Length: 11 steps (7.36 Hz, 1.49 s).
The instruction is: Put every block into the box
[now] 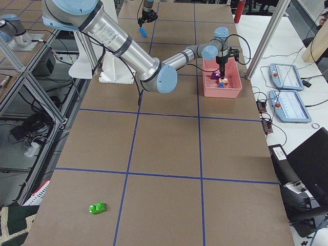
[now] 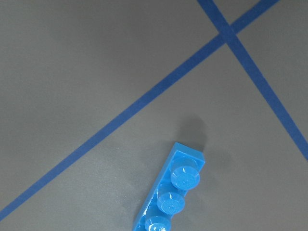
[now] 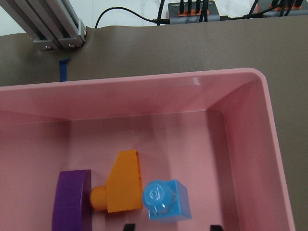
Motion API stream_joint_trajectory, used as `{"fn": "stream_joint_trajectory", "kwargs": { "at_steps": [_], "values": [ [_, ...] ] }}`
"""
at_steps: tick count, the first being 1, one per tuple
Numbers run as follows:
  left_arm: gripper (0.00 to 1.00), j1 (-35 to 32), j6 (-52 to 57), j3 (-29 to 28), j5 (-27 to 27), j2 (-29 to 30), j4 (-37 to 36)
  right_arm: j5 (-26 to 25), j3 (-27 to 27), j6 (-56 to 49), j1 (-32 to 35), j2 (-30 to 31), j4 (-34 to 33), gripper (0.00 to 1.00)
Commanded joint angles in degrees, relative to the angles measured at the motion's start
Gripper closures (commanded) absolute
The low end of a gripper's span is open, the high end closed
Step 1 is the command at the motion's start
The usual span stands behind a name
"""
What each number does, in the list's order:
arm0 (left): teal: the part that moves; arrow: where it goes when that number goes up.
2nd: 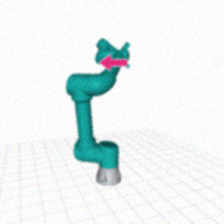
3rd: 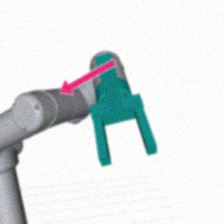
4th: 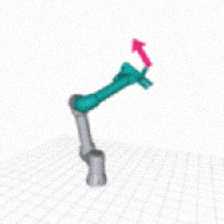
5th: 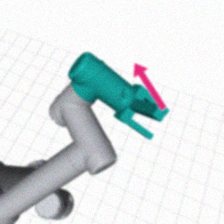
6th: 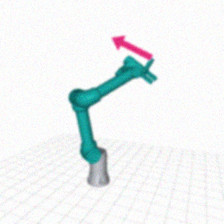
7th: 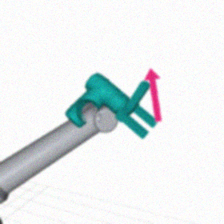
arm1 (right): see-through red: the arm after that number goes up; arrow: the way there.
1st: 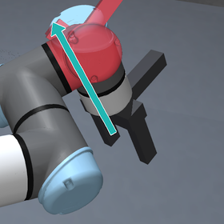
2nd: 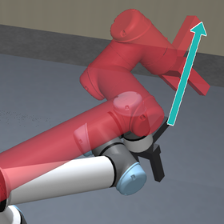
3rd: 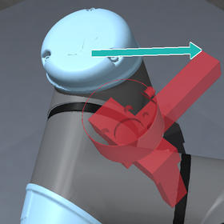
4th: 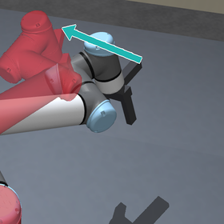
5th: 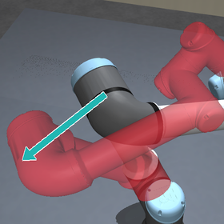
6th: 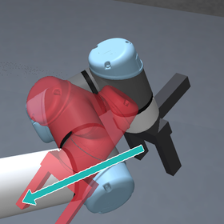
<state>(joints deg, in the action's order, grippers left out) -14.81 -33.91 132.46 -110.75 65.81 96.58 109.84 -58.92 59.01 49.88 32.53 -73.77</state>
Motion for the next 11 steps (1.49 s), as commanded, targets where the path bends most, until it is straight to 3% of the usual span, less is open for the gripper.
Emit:
{"fn": "stream_joint_trajectory", "kwargs": {
  "at_steps": [1,4,7,8,9,11],
  "values": [
    [0.00,5.13,-3.09,-1.06,2.29,0.45,0.18,1.95,-0.14,-1.17,1.61,-0.19,0.03,0.00],
    [0.00,5.85,-3.00,-6.15,3.43,1.07,4.12,8.97,-4.26,-2.58,4.86,0.69,-3.64,0.00],
    [0.00,7.07,-3.09,-8.88,3.43,2.82,4.49,9.25,-13.74,-12.76,5.92,0.69,-23.73,0.00],
    [0.03,7.34,-3.09,-8.89,3.43,2.83,4.49,9.25,-16.29,-15.57,6.63,0.87,-28.49,0.00],
    [0.14,7.43,-3.00,-9.41,3.43,3.00,4.58,9.43,-17.97,-19.16,7.59,1.22,-31.58,0.00],
    [0.27,7.43,-2.91,-11.52,3.52,3.71,6.06,10.04,-18.43,-19.99,8.47,1.39,-32.67,0.00]
  ]
}}
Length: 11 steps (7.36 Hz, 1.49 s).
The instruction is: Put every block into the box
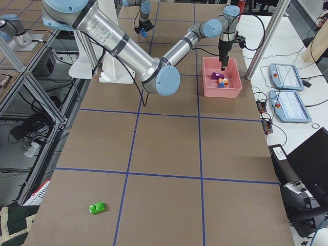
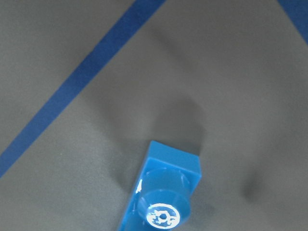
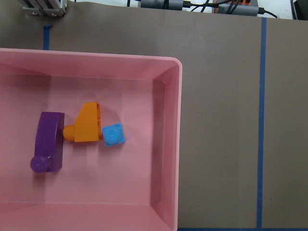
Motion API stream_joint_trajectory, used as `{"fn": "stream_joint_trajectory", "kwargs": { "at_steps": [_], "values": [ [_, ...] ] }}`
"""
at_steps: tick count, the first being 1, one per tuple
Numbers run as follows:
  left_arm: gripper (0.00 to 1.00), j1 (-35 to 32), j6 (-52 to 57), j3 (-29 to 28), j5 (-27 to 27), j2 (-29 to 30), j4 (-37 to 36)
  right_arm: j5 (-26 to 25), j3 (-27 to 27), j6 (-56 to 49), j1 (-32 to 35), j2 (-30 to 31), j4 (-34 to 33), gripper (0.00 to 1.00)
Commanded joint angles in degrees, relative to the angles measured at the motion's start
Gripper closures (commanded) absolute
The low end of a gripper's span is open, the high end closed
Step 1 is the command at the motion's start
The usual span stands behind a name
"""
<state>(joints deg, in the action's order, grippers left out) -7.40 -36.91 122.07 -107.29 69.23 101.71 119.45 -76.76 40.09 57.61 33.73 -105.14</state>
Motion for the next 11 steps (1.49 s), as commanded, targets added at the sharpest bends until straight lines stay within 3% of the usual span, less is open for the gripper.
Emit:
{"fn": "stream_joint_trajectory", "kwargs": {
  "at_steps": [1,3,5,7,9,11],
  "values": [
    [0.39,0.01,0.08,-1.22,0.07,0.29,1.03,0.61,-0.50,-2.37,1.10,0.28,-1.38,0.00],
    [1.00,-0.34,0.08,0.00,0.07,-0.15,1.82,1.49,-0.58,-3.00,1.81,0.54,-1.38,0.00],
    [1.00,-0.78,-5.24,4.81,-0.19,-1.37,1.82,1.49,-2.85,-4.66,2.68,2.81,-1.56,0.00],
    [1.00,-2.52,-8.80,12.46,-3.33,-2.96,1.38,1.49,-13.44,-15.42,6.18,12.18,-7.86,0.00],
    [1.00,-14.25,-8.62,13.81,-12.98,0.53,1.29,1.58,-26.36,-19.86,7.25,27.45,-7.27,0.00],
    [1.00,-26.21,-8.01,12.32,-17.93,9.89,-4.37,7.43,-31.15,-25.73,9.35,38.11,-5.97,0.00]
  ]
}}
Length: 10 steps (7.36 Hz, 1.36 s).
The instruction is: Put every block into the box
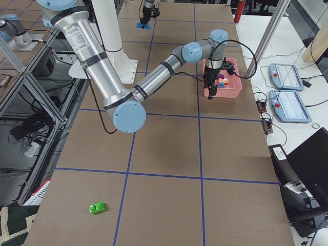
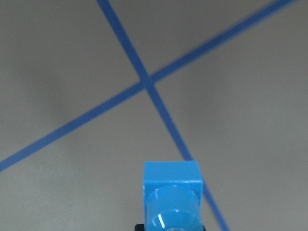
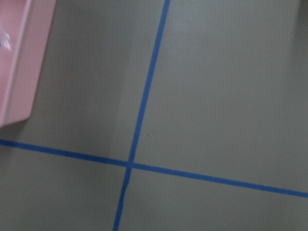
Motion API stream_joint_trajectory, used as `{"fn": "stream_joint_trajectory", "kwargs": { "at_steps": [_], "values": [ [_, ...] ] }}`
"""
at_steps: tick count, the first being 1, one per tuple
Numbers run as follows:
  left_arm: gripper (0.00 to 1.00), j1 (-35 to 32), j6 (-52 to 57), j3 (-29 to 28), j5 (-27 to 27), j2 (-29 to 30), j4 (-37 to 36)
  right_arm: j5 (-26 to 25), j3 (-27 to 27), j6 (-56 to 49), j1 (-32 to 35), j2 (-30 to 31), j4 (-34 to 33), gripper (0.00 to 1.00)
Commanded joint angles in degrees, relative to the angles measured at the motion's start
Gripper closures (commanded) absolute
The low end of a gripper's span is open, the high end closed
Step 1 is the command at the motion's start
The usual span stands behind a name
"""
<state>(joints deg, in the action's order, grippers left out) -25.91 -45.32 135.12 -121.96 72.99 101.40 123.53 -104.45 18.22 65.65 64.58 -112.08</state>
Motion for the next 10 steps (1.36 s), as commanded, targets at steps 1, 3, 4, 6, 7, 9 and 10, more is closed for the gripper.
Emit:
{"fn": "stream_joint_trajectory", "kwargs": {
  "at_steps": [1,3,4,6,7,9,10],
  "values": [
    [1.00,-13.93,0.50,-2.74,-5.54,15.51,-11.24,3.99,-4.62,-4.50,2.37,14.45,7.42,0.00],
    [1.00,-23.96,0.41,-6.60,-7.76,31.87,-23.39,4.44,-4.28,-4.59,3.17,30.45,27.09,0.00],
    [1.00,-26.01,-0.37,-9.23,-8.72,37.60,-24.83,5.05,-4.28,-5.29,4.30,35.65,31.70,0.00],
    [1.00,-32.95,-2.12,-23.33,-9.25,51.82,-24.15,7.16,-4.19,-13.77,9.30,44.90,35.87,0.00],
    [1.00,-33.50,-8.49,-32.20,-9.26,60.43,-21.45,7.16,-3.93,-18.87,11.59,47.55,35.96,0.00],
    [1.00,-33.24,-22.04,-49.78,-8.56,73.74,-9.10,6.90,-1.22,-31.35,16.76,51.69,35.96,0.00],
    [1.00,-32.37,-24.44,-59.35,-7.94,77.70,-1.89,6.90,1.06,-35.49,18.71,52.49,35.88,0.00]
  ]
}}
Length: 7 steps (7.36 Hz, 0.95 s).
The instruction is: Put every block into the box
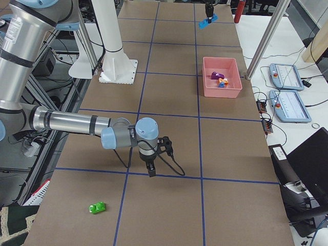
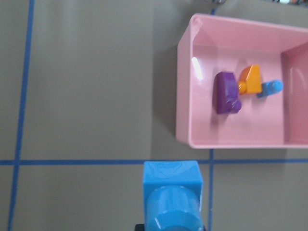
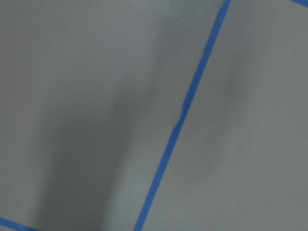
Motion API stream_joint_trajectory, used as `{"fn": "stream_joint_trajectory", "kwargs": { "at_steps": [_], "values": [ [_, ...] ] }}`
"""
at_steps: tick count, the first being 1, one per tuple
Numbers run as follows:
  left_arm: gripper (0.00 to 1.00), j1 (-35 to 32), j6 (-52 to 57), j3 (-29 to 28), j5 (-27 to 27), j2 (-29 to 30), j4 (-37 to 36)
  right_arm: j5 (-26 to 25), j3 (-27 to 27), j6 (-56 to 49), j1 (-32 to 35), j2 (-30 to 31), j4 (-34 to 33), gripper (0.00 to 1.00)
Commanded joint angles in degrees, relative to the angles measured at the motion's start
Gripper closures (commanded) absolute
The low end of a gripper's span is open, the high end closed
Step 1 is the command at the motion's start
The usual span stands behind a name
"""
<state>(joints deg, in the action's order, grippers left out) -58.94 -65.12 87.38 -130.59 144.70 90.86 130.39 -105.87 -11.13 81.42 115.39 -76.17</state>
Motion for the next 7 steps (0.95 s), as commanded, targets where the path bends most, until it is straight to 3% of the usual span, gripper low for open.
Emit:
{"fn": "stream_joint_trajectory", "kwargs": {
  "at_steps": [1,4,5,7],
  "values": [
    [1.00,3.63,-7.02,-19.80,7.21,10.73,14.20,0.04,3.73,-8.10,3.91,2.46,-0.03,0.00],
    [1.00,9.44,-12.40,-39.76,21.73,20.32,28.45,-0.05,6.19,-8.21,4.10,4.13,0.15,0.00],
    [1.00,11.20,-12.40,-40.79,24.39,20.36,29.88,-0.13,7.68,-8.12,4.10,5.10,2.84,0.00],
    [1.00,13.05,-12.40,-41.94,27.65,20.36,29.98,0.21,16.95,-7.50,4.01,6.51,15.72,0.00]
  ]
}}
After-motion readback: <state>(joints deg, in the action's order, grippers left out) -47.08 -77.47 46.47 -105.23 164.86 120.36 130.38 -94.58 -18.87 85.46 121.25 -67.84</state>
